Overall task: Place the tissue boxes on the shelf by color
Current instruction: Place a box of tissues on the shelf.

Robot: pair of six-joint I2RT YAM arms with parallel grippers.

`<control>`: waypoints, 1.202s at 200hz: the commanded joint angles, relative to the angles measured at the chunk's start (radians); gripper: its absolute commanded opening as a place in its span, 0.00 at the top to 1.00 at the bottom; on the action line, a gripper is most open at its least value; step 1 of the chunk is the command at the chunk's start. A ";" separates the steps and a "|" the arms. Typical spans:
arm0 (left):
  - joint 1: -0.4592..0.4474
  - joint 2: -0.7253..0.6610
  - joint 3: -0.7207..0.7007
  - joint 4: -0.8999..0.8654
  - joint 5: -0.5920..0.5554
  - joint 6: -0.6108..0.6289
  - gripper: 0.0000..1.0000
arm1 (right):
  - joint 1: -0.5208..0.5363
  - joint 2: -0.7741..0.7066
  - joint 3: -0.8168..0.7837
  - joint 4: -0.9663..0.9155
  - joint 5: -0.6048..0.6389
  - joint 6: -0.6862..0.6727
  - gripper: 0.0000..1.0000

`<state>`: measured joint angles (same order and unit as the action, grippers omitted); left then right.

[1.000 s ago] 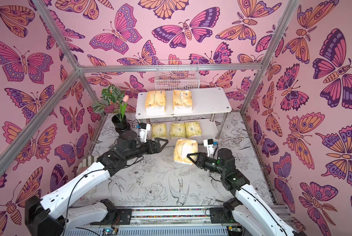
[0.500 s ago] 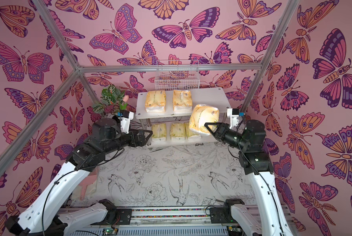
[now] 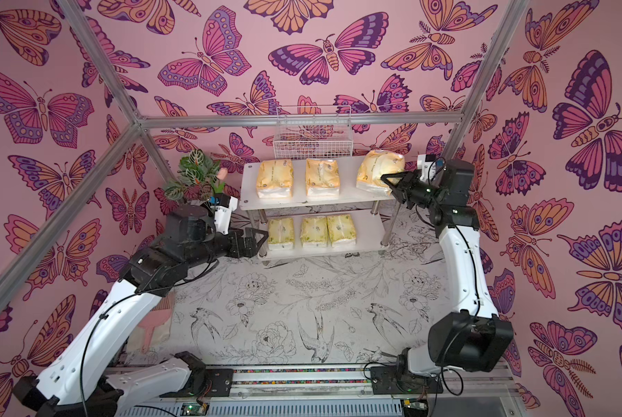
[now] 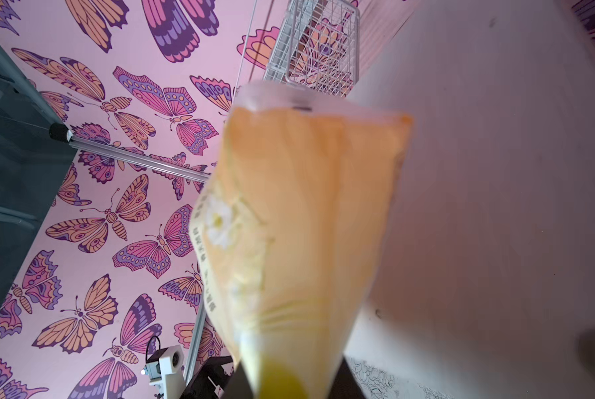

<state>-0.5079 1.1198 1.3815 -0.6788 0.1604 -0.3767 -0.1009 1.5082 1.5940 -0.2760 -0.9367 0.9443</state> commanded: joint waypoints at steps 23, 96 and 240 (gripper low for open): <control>0.009 -0.019 0.001 -0.012 0.010 0.012 0.01 | -0.001 0.056 0.096 -0.013 -0.048 0.012 0.79; 0.009 -0.008 0.001 -0.001 0.014 0.002 0.00 | 0.039 0.120 0.131 -0.109 -0.034 -0.038 0.76; 0.009 -0.011 -0.005 0.008 0.031 -0.005 0.01 | 0.051 0.202 0.456 -0.649 0.345 -0.366 0.30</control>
<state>-0.5041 1.1145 1.3815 -0.6788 0.1692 -0.3782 -0.0608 1.6752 1.9953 -0.7902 -0.7162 0.6735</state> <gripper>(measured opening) 0.995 0.703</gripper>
